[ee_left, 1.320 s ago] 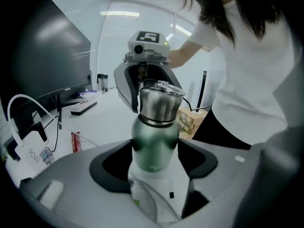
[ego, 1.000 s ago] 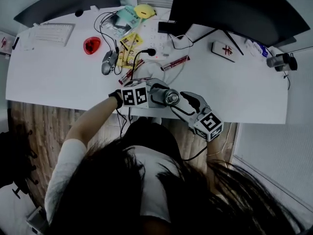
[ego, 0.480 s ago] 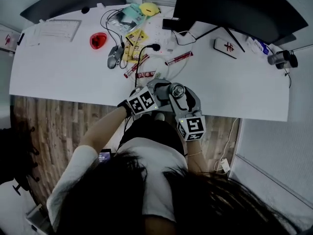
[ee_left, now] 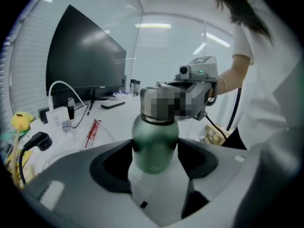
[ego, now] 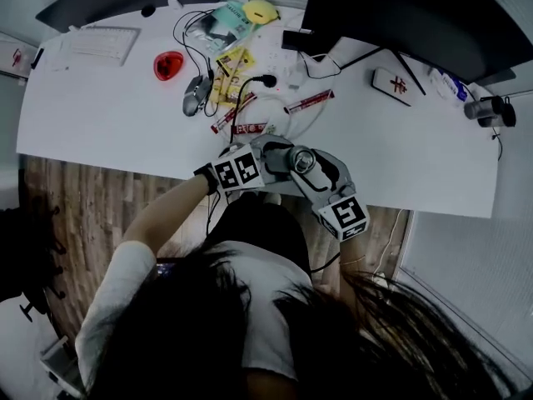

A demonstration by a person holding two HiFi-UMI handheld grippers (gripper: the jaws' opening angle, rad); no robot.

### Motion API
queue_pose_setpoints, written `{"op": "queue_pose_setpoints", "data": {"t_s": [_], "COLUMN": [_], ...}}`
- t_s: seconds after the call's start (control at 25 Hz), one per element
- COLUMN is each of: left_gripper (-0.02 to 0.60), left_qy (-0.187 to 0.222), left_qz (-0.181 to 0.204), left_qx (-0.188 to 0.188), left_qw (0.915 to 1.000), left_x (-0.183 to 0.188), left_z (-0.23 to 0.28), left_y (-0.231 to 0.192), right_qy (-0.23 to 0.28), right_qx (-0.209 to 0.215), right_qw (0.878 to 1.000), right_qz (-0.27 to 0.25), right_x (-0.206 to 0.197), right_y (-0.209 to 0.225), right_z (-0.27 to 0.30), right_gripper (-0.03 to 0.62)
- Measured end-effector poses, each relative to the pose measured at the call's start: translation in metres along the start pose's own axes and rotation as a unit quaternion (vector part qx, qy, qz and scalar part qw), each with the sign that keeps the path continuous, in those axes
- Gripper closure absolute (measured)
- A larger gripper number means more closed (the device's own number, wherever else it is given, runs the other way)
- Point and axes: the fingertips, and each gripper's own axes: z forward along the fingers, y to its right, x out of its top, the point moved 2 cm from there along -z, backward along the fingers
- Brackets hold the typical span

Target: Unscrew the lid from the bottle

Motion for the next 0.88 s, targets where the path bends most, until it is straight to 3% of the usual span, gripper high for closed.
{"op": "queue_pose_setpoints", "data": {"t_s": [0.24,0.4,0.64,0.88], "left_gripper": [0.229,0.229,0.229,0.229], "left_qy": [-0.023,-0.032,-0.033,-0.029], "left_qz": [0.044,0.069,0.073,0.046], "left_qx": [-0.069,-0.093,-0.093,-0.074], "left_qw": [0.9964,0.9928,0.9925,0.9958], "left_x": [-0.001,-0.001,-0.001,-0.002], "left_z": [-0.003,-0.002,-0.001,-0.013], "left_y": [-0.001,-0.001,0.000,0.001], "right_qy": [-0.031,-0.047,-0.046,-0.019], "right_qx": [0.125,0.172,0.174,0.145], "right_qw": [0.991,0.982,0.981,0.988], "right_qz": [-0.044,-0.068,-0.071,-0.046], "right_x": [0.000,-0.001,-0.001,0.012], "right_y": [-0.004,-0.005,-0.005,-0.005], "right_z": [0.003,0.001,0.000,-0.008], "right_gripper": [0.350,0.351,0.352,0.351]}}
